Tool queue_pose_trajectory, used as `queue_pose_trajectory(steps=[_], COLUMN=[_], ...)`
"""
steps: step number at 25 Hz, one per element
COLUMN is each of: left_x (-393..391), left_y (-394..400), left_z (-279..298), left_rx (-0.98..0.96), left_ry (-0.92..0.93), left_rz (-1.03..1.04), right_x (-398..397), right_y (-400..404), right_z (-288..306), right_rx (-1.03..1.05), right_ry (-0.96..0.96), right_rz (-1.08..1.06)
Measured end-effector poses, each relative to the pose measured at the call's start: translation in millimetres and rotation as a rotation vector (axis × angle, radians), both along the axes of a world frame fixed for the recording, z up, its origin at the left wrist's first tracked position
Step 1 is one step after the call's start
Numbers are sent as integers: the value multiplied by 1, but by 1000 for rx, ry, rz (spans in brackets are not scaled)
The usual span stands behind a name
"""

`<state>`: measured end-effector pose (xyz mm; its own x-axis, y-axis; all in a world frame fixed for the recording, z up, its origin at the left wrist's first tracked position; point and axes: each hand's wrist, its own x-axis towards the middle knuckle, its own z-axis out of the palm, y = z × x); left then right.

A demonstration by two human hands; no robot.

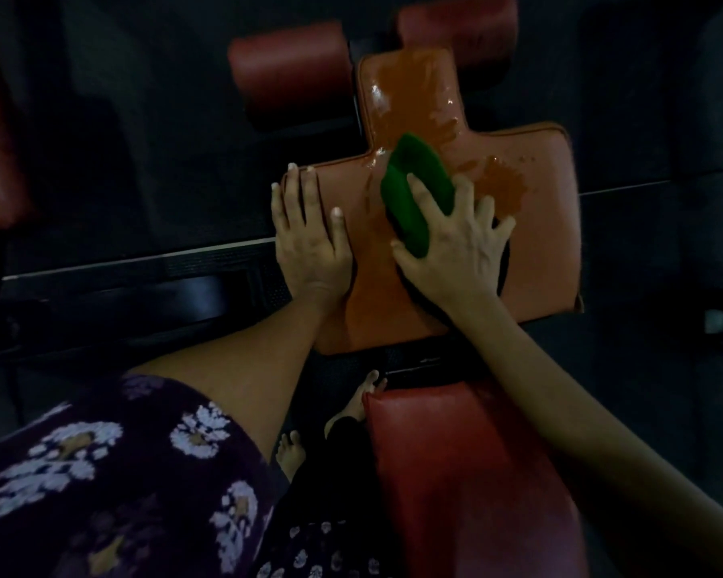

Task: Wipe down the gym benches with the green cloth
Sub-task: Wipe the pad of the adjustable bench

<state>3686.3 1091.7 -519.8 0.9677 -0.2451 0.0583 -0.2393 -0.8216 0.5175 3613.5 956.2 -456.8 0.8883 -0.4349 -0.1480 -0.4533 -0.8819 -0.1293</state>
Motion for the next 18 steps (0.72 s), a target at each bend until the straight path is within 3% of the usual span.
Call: queue_pose_trajectory(steps=[3, 8, 13, 15, 18], left_x=[-2, -1, -2, -2, 0], left_y=[-3, -1, 0, 0, -2], left_z=[2, -4, -2, -2, -2], left_rx=[1, -14, 9, 4, 2], left_ry=[-9, -49, -18, -23, -5], left_rz=[3, -13, 1, 1, 6], right_x=[1, 72, 56, 65, 100], right_y=[-18, -24, -14, -39, -64], right_z=[4, 4, 5, 5, 3], right_rx=[77, 172, 177, 195, 155], right_ry=[22, -21, 32, 34, 50], right_rz=[-52, -258, 245, 258, 117])
